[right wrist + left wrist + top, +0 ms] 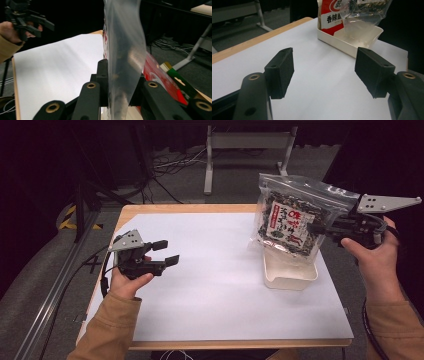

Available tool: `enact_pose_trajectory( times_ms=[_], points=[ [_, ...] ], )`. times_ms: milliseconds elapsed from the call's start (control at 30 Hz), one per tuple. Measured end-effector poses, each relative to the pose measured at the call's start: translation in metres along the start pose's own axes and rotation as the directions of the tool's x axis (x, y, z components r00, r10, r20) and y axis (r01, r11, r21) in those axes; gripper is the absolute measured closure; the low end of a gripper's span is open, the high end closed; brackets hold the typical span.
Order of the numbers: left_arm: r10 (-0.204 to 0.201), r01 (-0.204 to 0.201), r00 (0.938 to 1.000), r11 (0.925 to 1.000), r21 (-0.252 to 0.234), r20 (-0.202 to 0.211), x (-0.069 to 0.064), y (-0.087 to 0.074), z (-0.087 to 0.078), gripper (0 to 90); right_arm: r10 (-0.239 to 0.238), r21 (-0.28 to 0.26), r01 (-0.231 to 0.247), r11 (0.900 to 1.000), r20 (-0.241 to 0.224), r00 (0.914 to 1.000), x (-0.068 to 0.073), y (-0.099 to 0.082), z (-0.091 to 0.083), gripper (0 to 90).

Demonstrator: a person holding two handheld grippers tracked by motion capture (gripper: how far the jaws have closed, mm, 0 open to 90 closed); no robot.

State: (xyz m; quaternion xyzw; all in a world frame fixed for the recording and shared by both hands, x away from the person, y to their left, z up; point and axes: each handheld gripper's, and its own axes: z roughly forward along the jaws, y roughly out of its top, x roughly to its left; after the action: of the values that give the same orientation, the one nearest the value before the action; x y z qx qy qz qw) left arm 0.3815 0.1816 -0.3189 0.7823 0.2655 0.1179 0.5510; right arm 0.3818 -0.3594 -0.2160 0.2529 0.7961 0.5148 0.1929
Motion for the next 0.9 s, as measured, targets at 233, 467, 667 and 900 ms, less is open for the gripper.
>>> enact_pose_trajectory(
  times_ms=[233, 467, 667, 900],
  points=[
    [-0.020, 0.020, 0.9997, 0.9998, 0.001, -0.012, 0.003, -0.004, -0.003, 31.9, 0.014, 0.015, -0.015, 0.9998, 0.069, 0.9975, -0.003, -0.009, 0.000, 75.2],
    [-0.022, 0.022, 0.9995, 0.9997, 0.009, -0.024, 0.006, -0.009, -0.006, 31.5, 0.083, 0.026, -0.088, 0.9958, 0.151, 0.9851, -0.009, -0.025, 0.000, 75.2],
    [-0.031, 0.031, 0.9990, 0.9995, 0.010, -0.031, 0.007, -0.012, -0.009, 31.1, 0.120, 0.039, -0.129, 0.9909, 0.171, 0.9780, -0.013, -0.037, 0.004, 75.2],
    [-0.042, 0.043, 0.9982, 0.9991, 0.008, -0.042, 0.007, -0.017, -0.015, 30.7, 0.099, 0.090, -0.121, 0.9886, 0.215, 0.9715, -0.008, -0.045, 0.015, 75.2]
  ],
)
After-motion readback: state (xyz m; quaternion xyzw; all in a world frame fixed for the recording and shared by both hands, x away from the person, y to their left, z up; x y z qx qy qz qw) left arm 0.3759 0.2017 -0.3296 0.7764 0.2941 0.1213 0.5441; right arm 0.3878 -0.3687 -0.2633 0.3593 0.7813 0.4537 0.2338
